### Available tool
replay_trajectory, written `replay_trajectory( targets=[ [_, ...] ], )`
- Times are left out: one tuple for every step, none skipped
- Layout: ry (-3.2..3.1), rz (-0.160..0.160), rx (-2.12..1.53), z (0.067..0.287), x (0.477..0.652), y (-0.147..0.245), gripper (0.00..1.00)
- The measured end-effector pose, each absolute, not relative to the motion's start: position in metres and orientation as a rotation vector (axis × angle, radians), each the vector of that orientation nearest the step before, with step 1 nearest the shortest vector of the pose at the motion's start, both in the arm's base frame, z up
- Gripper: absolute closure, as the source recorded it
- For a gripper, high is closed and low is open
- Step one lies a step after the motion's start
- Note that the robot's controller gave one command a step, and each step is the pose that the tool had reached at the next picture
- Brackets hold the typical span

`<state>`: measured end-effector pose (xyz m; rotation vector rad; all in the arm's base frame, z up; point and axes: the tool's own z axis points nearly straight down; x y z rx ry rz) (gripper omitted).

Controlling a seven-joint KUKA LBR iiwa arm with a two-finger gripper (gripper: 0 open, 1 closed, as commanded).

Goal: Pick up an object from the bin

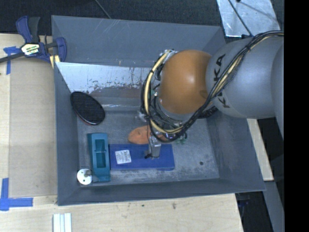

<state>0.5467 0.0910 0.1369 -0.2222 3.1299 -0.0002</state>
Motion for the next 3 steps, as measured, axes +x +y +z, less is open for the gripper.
replay_trajectory(
  targets=[
    [3.120, 0.001, -0.305, 0.105, 0.571, 0.065, 0.00],
    [3.137, 0.000, -0.139, 0.077, 0.550, 0.053, 1.00],
    [3.137, 0.001, -0.139, 0.077, 0.550, 0.053, 1.00]
  ],
)
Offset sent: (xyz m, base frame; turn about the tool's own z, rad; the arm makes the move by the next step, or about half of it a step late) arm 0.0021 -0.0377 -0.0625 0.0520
